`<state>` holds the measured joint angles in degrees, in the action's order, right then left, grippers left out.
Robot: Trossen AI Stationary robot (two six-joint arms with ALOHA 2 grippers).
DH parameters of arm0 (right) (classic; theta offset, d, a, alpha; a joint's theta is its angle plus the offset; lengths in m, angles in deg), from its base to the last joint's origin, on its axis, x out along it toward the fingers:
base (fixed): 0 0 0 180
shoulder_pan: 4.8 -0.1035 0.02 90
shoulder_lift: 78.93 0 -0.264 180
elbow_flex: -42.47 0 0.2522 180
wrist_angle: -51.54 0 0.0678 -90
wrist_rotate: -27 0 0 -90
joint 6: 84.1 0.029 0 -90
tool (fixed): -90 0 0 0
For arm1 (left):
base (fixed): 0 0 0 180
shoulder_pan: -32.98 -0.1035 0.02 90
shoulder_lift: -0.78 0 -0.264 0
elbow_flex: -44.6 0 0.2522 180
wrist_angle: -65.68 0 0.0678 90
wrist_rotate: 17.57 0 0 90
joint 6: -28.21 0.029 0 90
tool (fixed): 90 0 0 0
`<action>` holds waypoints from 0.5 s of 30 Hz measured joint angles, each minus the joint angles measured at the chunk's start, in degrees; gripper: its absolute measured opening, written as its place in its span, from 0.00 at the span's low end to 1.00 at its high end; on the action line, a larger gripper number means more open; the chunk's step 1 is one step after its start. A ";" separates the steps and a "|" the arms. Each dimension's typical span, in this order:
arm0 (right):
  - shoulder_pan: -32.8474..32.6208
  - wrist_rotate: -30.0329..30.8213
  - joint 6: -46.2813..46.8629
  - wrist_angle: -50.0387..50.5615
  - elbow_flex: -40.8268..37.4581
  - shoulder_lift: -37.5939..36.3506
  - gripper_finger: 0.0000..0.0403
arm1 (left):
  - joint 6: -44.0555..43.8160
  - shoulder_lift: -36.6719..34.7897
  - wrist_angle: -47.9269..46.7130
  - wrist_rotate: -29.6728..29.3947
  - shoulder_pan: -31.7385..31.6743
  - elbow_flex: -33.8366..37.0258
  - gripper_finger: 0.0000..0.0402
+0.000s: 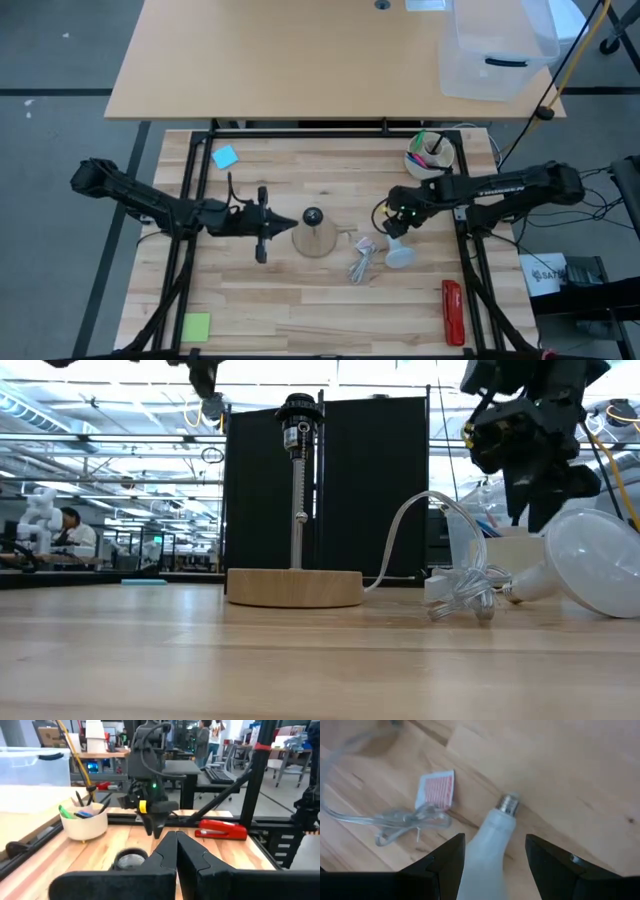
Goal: Screw lightbulb
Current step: Insert the lightbulb into the lamp
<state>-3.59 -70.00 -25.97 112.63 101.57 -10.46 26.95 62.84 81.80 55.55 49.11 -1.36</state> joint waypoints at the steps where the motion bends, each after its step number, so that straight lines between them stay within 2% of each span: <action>1: 0.00 -0.72 0.54 -0.02 0.00 0.87 0.50 | 0.02 -0.06 0.76 0.02 0.02 0.52 0.00; 15: 0.00 -3.77 2.65 -2.70 0.04 12.60 0.50 | 1.73 -0.07 4.30 2.49 0.02 1.89 0.00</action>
<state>-3.59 -73.77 -23.33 109.93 101.62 2.14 28.68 62.77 86.10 58.04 49.13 0.54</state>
